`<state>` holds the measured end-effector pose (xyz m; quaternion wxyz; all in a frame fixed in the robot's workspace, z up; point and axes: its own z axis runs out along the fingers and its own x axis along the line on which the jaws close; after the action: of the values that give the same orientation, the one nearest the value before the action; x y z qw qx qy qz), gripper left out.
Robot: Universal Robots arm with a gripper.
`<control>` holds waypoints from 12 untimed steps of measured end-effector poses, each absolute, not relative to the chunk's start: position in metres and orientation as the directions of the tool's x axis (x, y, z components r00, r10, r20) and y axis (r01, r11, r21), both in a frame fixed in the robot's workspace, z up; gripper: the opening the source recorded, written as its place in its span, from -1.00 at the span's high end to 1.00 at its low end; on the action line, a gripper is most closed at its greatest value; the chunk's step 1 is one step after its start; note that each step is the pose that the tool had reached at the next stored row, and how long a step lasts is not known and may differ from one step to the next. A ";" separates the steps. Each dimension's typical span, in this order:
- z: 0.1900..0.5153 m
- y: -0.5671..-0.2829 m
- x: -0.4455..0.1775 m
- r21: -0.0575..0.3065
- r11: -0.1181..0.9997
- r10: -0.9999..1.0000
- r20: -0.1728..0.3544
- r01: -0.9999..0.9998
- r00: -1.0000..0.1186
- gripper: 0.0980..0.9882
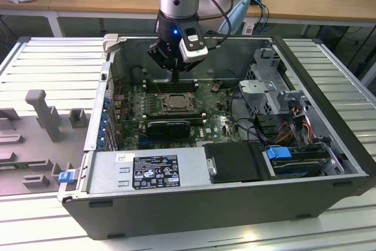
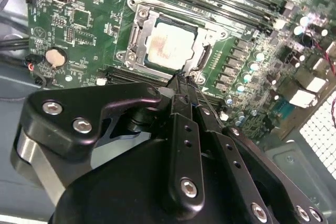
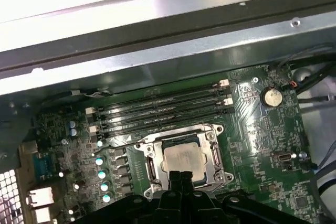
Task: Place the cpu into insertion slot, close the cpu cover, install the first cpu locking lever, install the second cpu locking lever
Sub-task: 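Install the first cpu locking lever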
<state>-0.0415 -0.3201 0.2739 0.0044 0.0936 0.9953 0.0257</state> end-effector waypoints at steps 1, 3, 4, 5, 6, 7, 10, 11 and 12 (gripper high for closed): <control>0.274 -0.320 -0.041 0.052 0.984 0.173 -0.006 0.173 -0.985 0.98; 0.273 -0.320 -0.041 0.052 0.990 0.133 -0.009 0.132 -0.991 0.98; 0.273 -0.320 -0.042 0.052 0.992 0.112 -0.009 0.112 -0.994 0.98; 0.272 -0.320 -0.042 0.052 0.997 0.053 -0.009 0.052 -0.999 0.98; 0.272 -0.320 -0.042 0.052 0.998 0.028 -0.009 0.027 -1.000 0.98; 0.272 -0.320 -0.042 0.052 0.999 0.008 -0.009 0.008 -1.000 0.98; 0.271 -0.320 -0.042 0.052 0.995 -0.086 -0.009 -0.087 -0.996 0.98; 0.271 -0.320 -0.042 0.052 0.993 -0.101 -0.009 -0.101 -0.995 0.98; 0.271 -0.320 -0.043 0.053 0.992 -0.114 -0.009 -0.114 -0.993 0.98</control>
<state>-0.0430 -0.3201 0.2711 0.0030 -0.0571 0.9980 0.0265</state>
